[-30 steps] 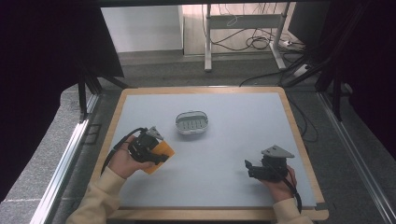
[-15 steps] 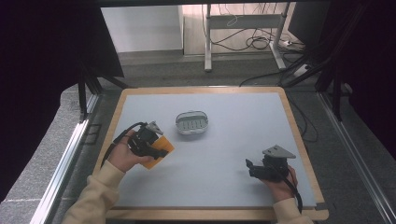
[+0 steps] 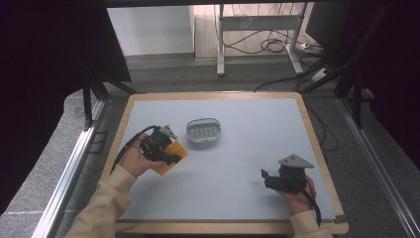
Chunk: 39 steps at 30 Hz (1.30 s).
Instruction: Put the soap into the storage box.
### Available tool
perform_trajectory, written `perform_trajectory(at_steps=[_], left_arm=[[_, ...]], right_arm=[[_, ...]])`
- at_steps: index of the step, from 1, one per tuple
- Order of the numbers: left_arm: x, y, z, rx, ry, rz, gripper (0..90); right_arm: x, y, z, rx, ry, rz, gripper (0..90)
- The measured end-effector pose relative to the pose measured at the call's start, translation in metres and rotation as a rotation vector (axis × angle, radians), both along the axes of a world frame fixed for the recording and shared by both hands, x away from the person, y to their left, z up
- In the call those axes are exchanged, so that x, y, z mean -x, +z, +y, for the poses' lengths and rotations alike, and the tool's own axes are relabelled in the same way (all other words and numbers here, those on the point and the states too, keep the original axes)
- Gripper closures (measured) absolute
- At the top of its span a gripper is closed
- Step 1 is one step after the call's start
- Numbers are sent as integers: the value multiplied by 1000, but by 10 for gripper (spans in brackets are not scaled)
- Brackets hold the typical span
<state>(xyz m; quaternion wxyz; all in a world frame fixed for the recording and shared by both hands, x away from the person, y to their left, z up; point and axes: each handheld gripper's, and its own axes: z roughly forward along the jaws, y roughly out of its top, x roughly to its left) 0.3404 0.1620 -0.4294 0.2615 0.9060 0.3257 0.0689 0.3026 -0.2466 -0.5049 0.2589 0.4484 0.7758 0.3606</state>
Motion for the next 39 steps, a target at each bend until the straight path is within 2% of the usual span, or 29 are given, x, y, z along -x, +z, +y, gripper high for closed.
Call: perform_trajectory(at_steps=[13,17,19,39], left_arm=[[-9,1,-1,-26,-11,0,620],[-12,3,-2,-31,-22,-6,620],[-14,4,-2,-49,-43,-11,620],[-26,14,-10,-61,-69,-38,620]], right_arm=[[-1,0,-1,6,4,1,123],[-1,0,-1,5,3,3,123],[-1,0,-1,5,4,4,123],[-1,0,-3,3,-3,7,121]])
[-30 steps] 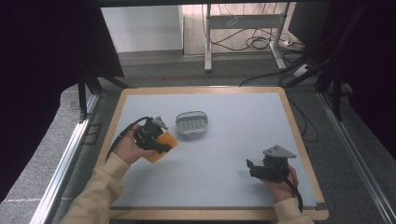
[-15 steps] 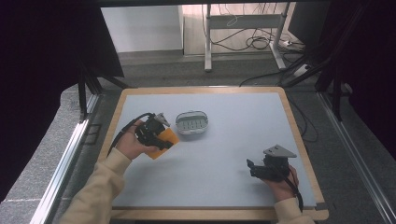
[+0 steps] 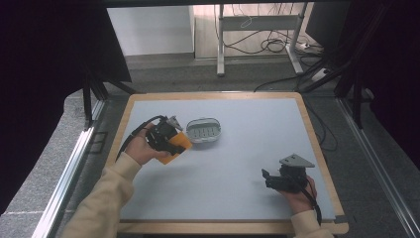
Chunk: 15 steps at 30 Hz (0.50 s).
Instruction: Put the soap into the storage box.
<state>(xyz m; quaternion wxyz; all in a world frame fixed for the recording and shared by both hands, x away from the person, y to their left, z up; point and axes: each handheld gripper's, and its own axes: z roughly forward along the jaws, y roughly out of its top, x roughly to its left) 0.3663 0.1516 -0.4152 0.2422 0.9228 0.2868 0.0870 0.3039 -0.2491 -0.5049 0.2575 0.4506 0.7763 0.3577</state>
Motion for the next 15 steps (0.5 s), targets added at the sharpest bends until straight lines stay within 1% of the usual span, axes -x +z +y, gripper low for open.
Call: perform_trajectory(at_steps=[3,5,6,7,9,15], left_arm=[[-3,0,-1,-7,-5,-4,620],[-6,0,-2,-2,0,-7,620],[-7,1,-2,-10,-6,-6,620],[-8,1,-3,-5,-3,-8,620],[-11,2,-4,-16,-8,-13,620],[-17,2,-8,-22,-14,-16,620]], right_arm=[[0,-1,-1,2,-1,2,121],[-1,-1,-1,-1,-1,3,121],[-1,-1,-1,-2,-1,3,121],[-1,-1,-1,-2,-1,3,121],[-1,-1,-1,-3,0,3,121],[-1,-1,-2,2,3,5,121]])
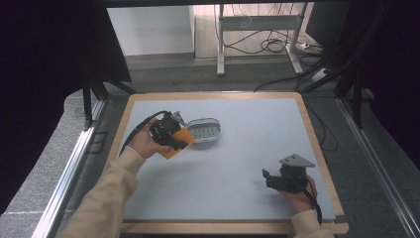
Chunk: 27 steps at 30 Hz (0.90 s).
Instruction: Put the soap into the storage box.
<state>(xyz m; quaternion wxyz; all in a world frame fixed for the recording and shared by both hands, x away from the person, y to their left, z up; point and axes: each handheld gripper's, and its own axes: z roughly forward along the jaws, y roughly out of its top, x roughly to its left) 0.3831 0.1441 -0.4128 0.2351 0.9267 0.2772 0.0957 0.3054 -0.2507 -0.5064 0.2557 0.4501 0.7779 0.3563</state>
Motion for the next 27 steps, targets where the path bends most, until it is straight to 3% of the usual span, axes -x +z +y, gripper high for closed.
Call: perform_trajectory(at_steps=[27], left_arm=[[-24,5,-10,-12,-41,-15,620]], right_arm=[[-1,-1,-1,6,-3,6,121]])
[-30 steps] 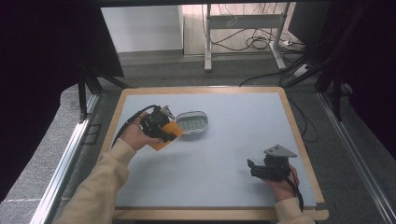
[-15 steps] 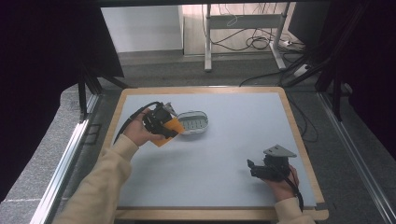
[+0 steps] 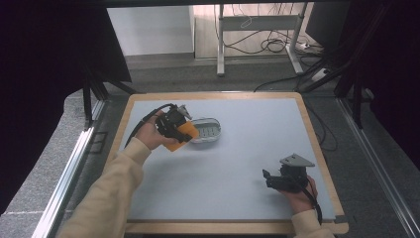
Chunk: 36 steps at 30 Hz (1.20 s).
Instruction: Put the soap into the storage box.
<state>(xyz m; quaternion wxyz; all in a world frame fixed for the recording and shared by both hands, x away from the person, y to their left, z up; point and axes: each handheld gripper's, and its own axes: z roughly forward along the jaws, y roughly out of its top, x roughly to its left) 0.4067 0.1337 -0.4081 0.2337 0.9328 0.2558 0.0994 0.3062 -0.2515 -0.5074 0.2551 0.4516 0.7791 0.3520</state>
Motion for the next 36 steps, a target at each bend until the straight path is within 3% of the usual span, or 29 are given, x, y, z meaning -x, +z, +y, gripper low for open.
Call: perform_trajectory(at_steps=[20,36], left_arm=[[-19,-2,-12,-31,-41,-12,620],[-30,6,-24,-49,-66,-32,620]], right_arm=[[-1,0,-2,9,-4,-1,121],[-1,0,-3,12,-7,-2,121]])
